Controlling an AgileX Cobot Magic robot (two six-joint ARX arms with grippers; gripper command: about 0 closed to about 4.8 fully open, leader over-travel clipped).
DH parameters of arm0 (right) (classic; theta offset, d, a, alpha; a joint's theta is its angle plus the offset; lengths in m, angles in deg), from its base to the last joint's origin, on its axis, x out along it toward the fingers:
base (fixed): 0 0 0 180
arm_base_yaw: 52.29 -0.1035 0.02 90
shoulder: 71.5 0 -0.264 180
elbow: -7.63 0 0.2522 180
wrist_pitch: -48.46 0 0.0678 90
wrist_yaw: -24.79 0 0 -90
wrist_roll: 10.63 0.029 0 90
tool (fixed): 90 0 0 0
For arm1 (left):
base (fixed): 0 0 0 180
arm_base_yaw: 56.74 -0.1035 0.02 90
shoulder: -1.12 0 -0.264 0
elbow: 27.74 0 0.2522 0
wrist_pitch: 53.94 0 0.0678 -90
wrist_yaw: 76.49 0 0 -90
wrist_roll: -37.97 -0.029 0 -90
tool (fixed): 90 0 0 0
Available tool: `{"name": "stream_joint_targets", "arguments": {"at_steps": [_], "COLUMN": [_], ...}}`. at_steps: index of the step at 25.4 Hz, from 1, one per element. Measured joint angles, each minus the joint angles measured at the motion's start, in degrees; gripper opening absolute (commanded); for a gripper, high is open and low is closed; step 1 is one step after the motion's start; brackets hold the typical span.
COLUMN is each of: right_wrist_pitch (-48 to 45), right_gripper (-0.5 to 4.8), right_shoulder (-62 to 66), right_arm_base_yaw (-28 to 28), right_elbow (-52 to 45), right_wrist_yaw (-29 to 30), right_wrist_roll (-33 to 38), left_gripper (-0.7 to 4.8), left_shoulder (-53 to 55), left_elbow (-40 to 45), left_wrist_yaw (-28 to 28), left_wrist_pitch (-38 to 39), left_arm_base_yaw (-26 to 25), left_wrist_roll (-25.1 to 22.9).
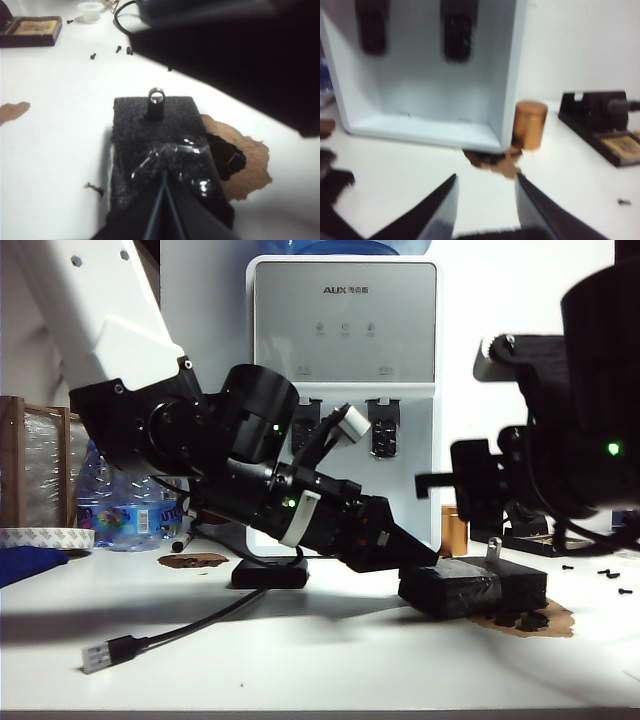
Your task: Take the USB flash drive out of the black sponge and insert it into the slot on top of the black USB adpator box.
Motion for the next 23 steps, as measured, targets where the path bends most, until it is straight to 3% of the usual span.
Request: {"name": "stream_joint_targets", "arguments": {"at_steps": [5,15,23], "right_wrist_pitch": [0.13,-0.61,-1.20], "right_gripper": [1.88,1.88,1.87], "right_shoulder": [0.85,7.45,9.86], "right_arm_base_yaw": [3.21,5.09,5.81], "right_elbow": [-3.65,-1.55,0.37], "right_wrist_yaw": [0.48,10.27,10.99], "right_wrist_roll": [3.56,3.65,2.93], "left_gripper": [-0.04,-0.04,-0.04], "left_shoulder": [0.00,0.00,0.00], "left_elbow": [0.00,0.02,0.00], "left_wrist_yaw": [0.02,-0.13,-0.13], "left_wrist_pitch": [-0.39,0.70,1.18], "left_arm_base_yaw": [0.48,0.46,0.44], "left_wrist_roll": [0.00,0.00,0.00]}}
